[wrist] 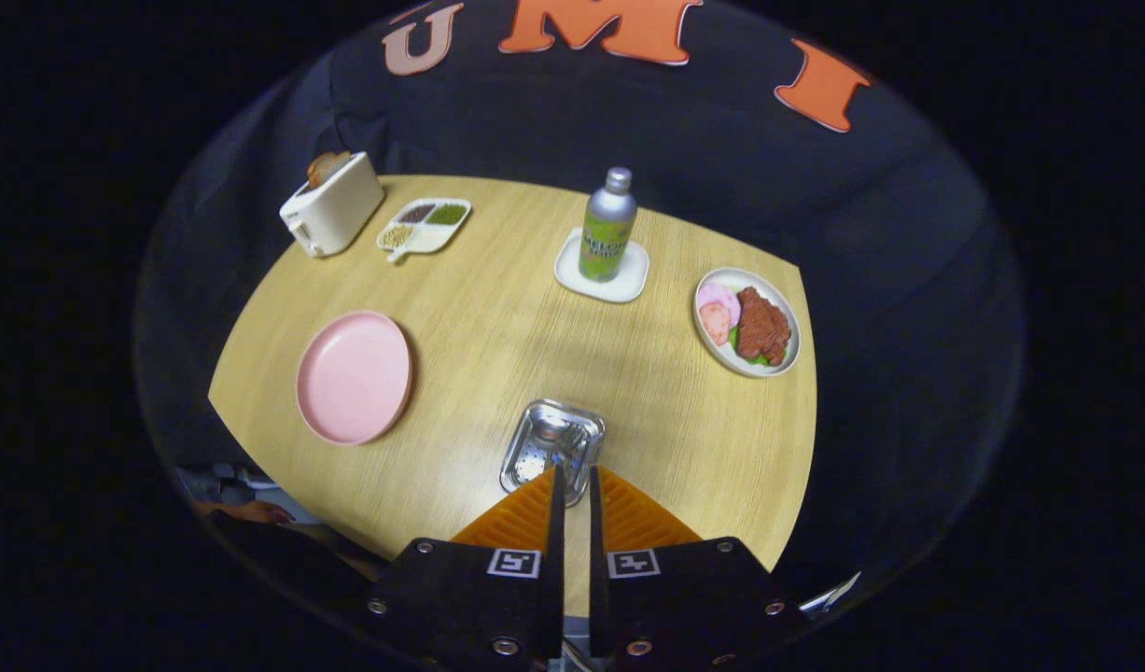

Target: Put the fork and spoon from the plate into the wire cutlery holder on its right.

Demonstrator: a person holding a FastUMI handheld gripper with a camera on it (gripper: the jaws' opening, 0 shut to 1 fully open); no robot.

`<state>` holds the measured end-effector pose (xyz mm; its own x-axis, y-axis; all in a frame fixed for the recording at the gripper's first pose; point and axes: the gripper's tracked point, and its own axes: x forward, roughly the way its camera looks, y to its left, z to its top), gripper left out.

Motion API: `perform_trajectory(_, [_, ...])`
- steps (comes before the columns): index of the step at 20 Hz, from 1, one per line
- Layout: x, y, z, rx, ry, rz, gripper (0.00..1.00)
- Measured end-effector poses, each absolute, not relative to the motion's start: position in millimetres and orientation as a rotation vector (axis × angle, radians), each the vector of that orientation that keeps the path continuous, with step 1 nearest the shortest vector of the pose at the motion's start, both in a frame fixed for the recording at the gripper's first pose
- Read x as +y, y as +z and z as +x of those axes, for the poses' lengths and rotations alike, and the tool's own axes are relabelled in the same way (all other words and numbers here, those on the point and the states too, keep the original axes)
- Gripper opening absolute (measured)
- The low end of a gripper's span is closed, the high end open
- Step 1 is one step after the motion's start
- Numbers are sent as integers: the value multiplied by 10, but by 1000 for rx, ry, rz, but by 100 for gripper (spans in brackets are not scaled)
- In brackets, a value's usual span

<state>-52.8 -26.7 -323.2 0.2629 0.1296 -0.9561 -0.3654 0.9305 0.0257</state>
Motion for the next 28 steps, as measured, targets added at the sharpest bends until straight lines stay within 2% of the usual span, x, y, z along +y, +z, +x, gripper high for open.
perform_trajectory(3, [-155, -2740, -142, 1006, 360, -183, 15])
perform_trajectory(5, [-119, -2453, 34, 848, 350, -190, 28])
perform_trajectory(10, [-52, -2014, 183, 646, 313, -62, 65])
perform_trajectory(14, [-88, -1626, 330, 453, 264, 5, 78])
perform_trajectory(16, [-169, -1427, 415, 356, 216, 13, 83])
perform_trajectory(19, [-201, -1241, 458, 263, 182, 17, 83])
perform_trajectory(28, [60, -842, 387, 65, 231, -28, 92])
